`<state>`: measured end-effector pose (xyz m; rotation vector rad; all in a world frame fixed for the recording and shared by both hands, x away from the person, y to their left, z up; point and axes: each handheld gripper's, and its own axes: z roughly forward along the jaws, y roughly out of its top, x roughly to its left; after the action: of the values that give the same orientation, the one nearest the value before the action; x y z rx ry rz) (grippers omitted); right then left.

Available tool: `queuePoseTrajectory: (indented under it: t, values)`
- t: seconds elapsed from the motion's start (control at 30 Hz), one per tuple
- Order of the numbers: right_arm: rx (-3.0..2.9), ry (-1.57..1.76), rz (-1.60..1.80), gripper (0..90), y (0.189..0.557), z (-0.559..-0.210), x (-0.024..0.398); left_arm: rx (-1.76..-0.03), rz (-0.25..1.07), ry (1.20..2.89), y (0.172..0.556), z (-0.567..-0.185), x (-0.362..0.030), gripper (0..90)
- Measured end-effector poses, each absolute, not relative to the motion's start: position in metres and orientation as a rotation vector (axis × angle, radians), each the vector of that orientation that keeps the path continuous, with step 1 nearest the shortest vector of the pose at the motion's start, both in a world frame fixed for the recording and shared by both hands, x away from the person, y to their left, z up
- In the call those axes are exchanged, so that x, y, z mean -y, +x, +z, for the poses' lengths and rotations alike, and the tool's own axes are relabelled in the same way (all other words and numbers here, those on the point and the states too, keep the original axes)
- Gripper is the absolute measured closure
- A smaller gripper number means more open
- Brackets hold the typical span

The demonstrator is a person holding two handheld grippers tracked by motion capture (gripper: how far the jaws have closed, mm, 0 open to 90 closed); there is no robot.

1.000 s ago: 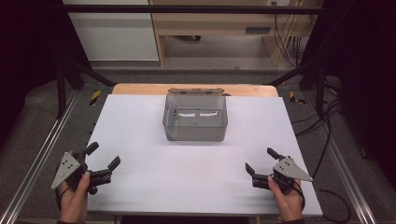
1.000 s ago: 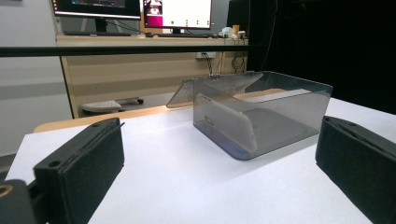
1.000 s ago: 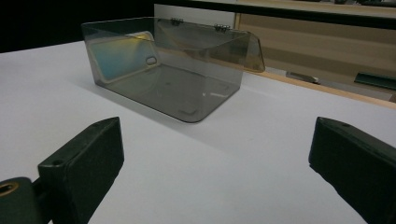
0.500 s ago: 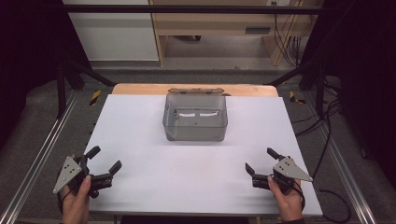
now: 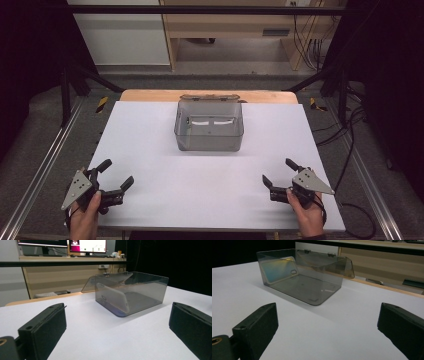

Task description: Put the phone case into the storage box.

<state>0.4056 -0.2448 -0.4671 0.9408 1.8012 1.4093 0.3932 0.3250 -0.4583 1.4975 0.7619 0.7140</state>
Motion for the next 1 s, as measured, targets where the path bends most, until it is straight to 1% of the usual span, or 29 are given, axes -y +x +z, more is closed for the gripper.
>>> queuePoseTrajectory:
  t: [0.77, 1.0]
  values:
    - [-1.797, 0.942, 1.428, 3.6, 0.405, -0.467, 0.245, -0.729, 0.696, 1.511, 0.393, -0.464, -0.314, 1.0]
    - [-1.776, 0.964, 1.449, 3.5, 0.406, -0.468, 0.247, -0.748, 0.688, 1.492, 0.397, -0.467, -0.308, 0.9]
